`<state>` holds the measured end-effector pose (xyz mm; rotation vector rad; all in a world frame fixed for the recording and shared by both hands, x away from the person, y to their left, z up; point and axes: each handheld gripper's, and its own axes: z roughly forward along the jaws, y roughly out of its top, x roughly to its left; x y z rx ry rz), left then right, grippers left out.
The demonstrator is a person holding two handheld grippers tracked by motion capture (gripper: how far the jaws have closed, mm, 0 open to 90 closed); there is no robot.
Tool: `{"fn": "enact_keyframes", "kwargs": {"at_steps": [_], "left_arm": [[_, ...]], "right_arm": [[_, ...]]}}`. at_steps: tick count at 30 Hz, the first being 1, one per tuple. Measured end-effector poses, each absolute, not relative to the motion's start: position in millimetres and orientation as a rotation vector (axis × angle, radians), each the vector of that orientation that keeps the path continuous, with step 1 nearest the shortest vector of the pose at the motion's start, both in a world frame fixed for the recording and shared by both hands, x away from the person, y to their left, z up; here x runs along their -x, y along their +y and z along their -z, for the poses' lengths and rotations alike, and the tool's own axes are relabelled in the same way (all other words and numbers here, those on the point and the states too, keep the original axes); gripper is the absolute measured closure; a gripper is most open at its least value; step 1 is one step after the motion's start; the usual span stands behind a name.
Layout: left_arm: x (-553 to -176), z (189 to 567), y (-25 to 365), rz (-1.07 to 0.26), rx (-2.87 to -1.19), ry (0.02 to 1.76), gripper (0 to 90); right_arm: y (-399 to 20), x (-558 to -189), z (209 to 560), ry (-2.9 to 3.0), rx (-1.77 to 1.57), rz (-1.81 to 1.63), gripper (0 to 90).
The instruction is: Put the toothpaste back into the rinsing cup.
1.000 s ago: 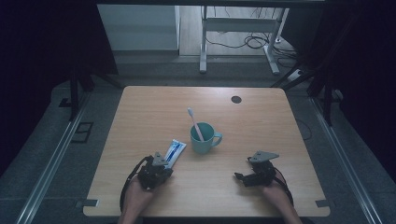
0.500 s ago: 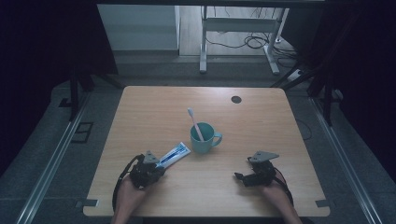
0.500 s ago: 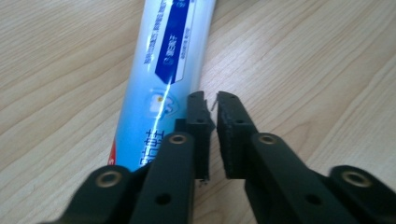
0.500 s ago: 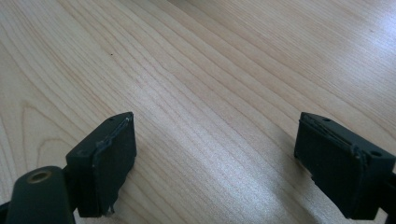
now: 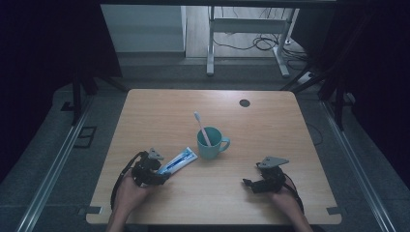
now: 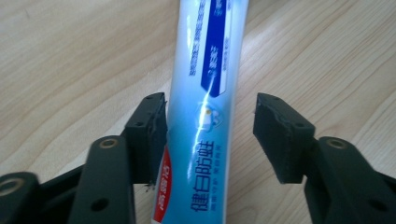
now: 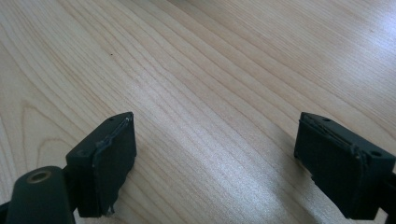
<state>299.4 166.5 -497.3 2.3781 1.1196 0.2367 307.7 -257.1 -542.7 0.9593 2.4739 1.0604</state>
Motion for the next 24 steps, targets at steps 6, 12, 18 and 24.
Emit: {"fn": "enact_keyframes", "kwargs": {"at_steps": [6, 12, 18, 24], "left_arm": [[-308.6, 502.4, 161.8, -0.232, -2.433, 1.148, 40.2], [-319.8, 510.8, 158.9, -0.187, -2.469, 1.187, 34.9], [-325.7, 513.2, 154.0, -0.175, -2.519, 1.176, 32.6], [-335.0, 509.1, 146.9, -0.114, -2.609, 1.203, 32.4]], "right_arm": [[-257.1, -307.7, 542.7, 2.474, -0.959, -1.06, 12.8], [-257.1, -307.7, 542.7, 2.474, -0.96, -1.06, 12.8], [-257.0, -307.6, 542.7, 2.474, -0.961, -1.06, 12.8], [-257.0, -307.6, 542.7, 2.474, -0.962, -1.06, 12.8]]}}
